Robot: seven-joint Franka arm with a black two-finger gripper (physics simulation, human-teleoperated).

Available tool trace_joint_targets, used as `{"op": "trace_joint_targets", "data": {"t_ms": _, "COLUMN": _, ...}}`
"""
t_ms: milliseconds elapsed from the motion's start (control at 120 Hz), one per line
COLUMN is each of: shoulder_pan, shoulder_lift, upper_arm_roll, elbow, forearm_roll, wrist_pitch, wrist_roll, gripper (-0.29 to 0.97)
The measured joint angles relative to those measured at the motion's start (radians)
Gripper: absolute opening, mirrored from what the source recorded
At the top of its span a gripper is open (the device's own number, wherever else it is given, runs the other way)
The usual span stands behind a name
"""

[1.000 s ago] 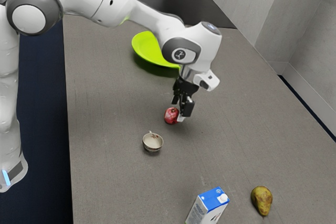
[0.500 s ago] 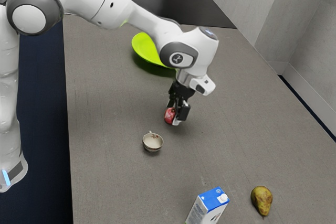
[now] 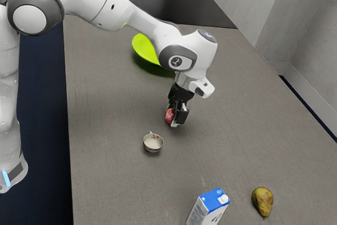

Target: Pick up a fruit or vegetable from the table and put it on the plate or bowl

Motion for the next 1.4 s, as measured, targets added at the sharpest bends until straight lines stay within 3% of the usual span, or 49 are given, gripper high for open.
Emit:
{"op": "trace_joint_targets", "data": {"t_ms": 125, "shoulder_pan": 0.0, "shoulder_lift": 0.001, "upper_arm_roll": 0.0, "elbow": 0.001, "forearm_roll": 0.004, "wrist_pitch": 0.006, "wrist_roll": -0.002, "gripper": 0.37}}
{"op": "trace_joint_targets", "data": {"t_ms": 325, "shoulder_pan": 0.0, "shoulder_lift": -0.053, "upper_arm_roll": -0.003, "elbow": 0.024, "forearm_roll": 0.011, "wrist_pitch": 0.007, "wrist_roll": -0.005, "gripper": 0.36}}
{"op": "trace_joint_targets", "data": {"t_ms": 408, "shoulder_pan": -0.001, "shoulder_lift": -0.088, "upper_arm_roll": -0.003, "elbow": 0.096, "forearm_roll": 0.018, "wrist_pitch": -0.01, "wrist_roll": -0.004, "gripper": 0.36}}
{"op": "trace_joint_targets", "data": {"t_ms": 558, "shoulder_pan": 0.02, "shoulder_lift": -0.088, "upper_arm_roll": -0.029, "elbow": 0.269, "forearm_roll": 0.022, "wrist_pitch": -0.055, "wrist_roll": 0.001, "gripper": 0.36}}
{"op": "trace_joint_targets", "data": {"t_ms": 883, "shoulder_pan": 0.035, "shoulder_lift": -0.085, "upper_arm_roll": -0.026, "elbow": 0.347, "forearm_roll": 0.036, "wrist_pitch": -0.132, "wrist_roll": 0.027, "gripper": 0.35}}
{"op": "trace_joint_targets", "data": {"t_ms": 1158, "shoulder_pan": 0.032, "shoulder_lift": -0.069, "upper_arm_roll": 0.116, "elbow": 0.315, "forearm_roll": 0.028, "wrist_pitch": -0.179, "wrist_roll": 0.089, "gripper": 0.3}}
{"op": "trace_joint_targets", "data": {"t_ms": 1258, "shoulder_pan": 0.158, "shoulder_lift": -0.058, "upper_arm_roll": 0.153, "elbow": 0.32, "forearm_roll": 0.02, "wrist_pitch": -0.186, "wrist_roll": 0.12, "gripper": 0.3}}
{"op": "trace_joint_targets", "data": {"t_ms": 1400, "shoulder_pan": 0.534, "shoulder_lift": -0.03, "upper_arm_roll": 0.152, "elbow": 0.356, "forearm_roll": 0.014, "wrist_pitch": -0.191, "wrist_roll": 0.156, "gripper": 0.3}}
